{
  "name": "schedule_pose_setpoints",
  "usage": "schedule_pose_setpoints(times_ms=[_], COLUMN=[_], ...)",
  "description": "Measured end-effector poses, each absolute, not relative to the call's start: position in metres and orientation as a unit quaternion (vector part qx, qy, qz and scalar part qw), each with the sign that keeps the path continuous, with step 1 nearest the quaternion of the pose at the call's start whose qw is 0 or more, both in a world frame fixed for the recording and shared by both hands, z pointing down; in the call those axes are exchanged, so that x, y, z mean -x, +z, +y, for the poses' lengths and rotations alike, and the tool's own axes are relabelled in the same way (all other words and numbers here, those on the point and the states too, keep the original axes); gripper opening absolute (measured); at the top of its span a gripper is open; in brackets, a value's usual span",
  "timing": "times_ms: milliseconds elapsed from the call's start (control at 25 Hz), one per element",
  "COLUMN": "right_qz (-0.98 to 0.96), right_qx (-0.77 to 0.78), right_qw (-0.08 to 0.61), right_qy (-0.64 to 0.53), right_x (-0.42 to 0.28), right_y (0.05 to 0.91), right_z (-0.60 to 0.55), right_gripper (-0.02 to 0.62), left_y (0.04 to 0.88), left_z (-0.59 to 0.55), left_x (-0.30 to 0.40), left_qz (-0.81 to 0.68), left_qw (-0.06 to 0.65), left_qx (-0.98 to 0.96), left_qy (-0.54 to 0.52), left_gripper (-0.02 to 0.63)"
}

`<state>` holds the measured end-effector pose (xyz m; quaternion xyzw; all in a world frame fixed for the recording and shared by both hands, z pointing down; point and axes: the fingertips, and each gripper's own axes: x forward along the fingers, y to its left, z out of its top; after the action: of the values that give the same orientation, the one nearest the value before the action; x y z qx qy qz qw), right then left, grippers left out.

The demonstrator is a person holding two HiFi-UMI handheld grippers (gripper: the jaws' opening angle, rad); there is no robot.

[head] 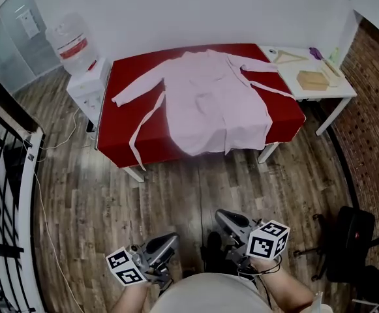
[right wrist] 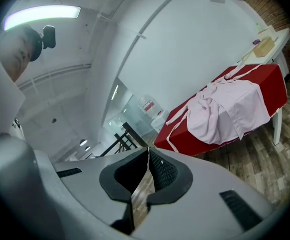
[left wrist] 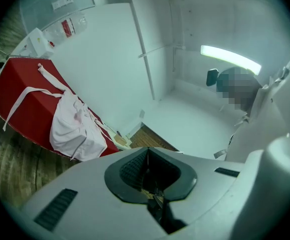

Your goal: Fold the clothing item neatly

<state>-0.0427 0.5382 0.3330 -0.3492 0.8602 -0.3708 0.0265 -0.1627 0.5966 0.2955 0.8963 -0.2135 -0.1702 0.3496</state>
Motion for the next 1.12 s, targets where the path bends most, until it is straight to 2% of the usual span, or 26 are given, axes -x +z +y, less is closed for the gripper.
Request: schedule_pose_setpoints(times_ms=[600, 1120], right_qz=[0.868, 0.859], right_qx=[0.323, 0.348], right_qw=[0.022, 0.034], right_qy=[-0.377, -0.373], right_x=[-0.009, -0.019], right_y=[0.332, 0.338], right_z=[0.458, 0.424], right_gripper=[0.015, 0.015], left_y=[0.281, 0.285], left_z=[0.504, 0.459], left_x=[0.12, 0.117], left_qz=[-0.272, -0.262], left_qw=[0.33, 0.327], left_qx=[-0.887, -0.893], left_qy=[-0.175, -0.162], left_gripper=[0.005, 0.005])
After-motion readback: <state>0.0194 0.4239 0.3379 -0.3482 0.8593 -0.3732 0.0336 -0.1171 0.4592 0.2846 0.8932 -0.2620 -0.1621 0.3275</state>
